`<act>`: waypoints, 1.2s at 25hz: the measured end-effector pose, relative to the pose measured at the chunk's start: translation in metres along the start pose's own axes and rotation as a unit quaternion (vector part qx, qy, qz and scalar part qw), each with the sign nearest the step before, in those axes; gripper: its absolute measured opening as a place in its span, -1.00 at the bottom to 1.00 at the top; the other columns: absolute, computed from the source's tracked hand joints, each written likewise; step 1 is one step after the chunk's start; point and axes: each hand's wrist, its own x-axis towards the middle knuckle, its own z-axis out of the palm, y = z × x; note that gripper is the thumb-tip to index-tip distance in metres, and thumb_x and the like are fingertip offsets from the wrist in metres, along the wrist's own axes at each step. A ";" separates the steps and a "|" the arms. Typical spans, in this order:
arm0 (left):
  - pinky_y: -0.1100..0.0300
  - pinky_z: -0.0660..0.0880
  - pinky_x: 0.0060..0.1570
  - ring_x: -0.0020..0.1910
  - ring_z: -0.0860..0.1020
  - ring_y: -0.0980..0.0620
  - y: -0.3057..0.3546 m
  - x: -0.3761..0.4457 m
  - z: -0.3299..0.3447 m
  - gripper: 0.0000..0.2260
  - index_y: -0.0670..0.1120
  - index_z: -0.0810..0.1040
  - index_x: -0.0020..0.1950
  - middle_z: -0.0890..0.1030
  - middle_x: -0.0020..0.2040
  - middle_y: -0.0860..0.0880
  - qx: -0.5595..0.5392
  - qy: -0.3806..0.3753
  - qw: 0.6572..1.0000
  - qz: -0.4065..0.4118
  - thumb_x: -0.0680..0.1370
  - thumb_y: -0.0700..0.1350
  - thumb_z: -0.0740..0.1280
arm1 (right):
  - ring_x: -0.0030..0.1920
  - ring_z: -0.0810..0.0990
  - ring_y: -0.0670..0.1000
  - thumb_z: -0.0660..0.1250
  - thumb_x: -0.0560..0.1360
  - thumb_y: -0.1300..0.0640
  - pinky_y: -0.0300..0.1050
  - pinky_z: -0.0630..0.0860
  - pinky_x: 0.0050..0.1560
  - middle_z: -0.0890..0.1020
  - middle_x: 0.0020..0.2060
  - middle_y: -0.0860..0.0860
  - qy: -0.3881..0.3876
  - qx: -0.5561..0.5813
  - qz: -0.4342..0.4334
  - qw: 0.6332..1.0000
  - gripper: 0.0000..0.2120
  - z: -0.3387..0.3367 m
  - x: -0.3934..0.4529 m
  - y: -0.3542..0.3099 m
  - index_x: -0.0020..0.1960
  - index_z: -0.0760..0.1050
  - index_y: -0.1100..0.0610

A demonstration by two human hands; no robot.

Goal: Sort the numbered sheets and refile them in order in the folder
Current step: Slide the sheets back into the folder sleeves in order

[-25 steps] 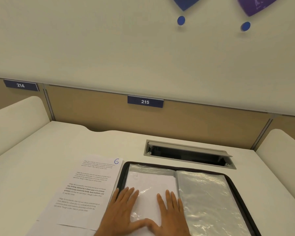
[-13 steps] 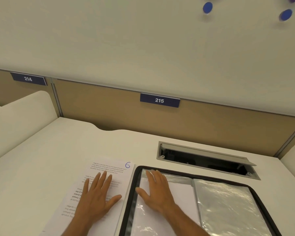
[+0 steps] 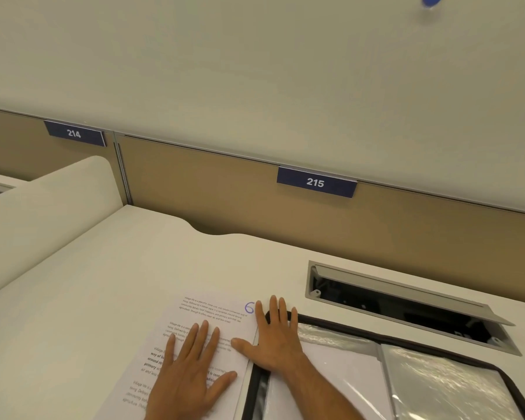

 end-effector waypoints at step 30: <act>0.05 -0.34 0.52 0.57 -0.32 0.15 0.014 0.011 -0.044 -0.10 0.09 -0.30 0.59 -0.32 0.59 0.13 -0.123 -0.022 0.989 -0.077 0.39 0.59 -0.33 | -0.11 0.73 -0.02 0.55 0.38 0.15 -0.03 0.71 -0.14 0.73 -0.07 -0.02 -0.024 0.472 0.094 0.876 -0.72 -0.028 -0.036 -0.023 0.08 0.66 0.12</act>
